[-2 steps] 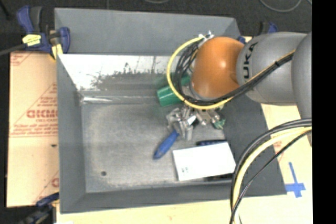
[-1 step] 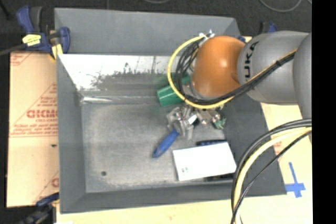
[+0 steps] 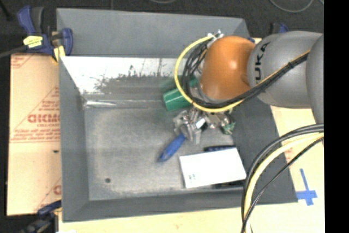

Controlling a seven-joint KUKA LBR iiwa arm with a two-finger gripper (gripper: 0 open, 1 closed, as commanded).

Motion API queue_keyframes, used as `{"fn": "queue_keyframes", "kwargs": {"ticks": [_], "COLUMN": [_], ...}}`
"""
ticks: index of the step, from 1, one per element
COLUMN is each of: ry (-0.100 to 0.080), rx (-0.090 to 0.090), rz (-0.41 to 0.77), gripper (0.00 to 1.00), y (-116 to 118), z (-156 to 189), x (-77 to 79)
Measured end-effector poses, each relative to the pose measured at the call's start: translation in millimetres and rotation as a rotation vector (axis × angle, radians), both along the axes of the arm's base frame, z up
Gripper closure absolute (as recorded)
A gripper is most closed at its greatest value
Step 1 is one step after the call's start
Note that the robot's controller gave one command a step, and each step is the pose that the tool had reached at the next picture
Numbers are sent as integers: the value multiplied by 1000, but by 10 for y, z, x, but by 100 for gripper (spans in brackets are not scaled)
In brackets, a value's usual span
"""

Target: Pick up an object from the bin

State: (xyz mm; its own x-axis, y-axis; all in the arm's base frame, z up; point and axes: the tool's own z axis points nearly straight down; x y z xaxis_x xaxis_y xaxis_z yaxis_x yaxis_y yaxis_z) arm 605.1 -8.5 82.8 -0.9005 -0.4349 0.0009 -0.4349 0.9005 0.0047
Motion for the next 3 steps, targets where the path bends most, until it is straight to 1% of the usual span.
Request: {"fn": "queue_keyframes", "kwargs": {"ticks": [1,2,3], "ry": [0,5,2], "rx": [0,0,-2], "rz": [0,0,-1], "gripper": [100,100,100], "y": [3,3,-1], "z": [50,148,352], "x": [-5,-18,-15]}}
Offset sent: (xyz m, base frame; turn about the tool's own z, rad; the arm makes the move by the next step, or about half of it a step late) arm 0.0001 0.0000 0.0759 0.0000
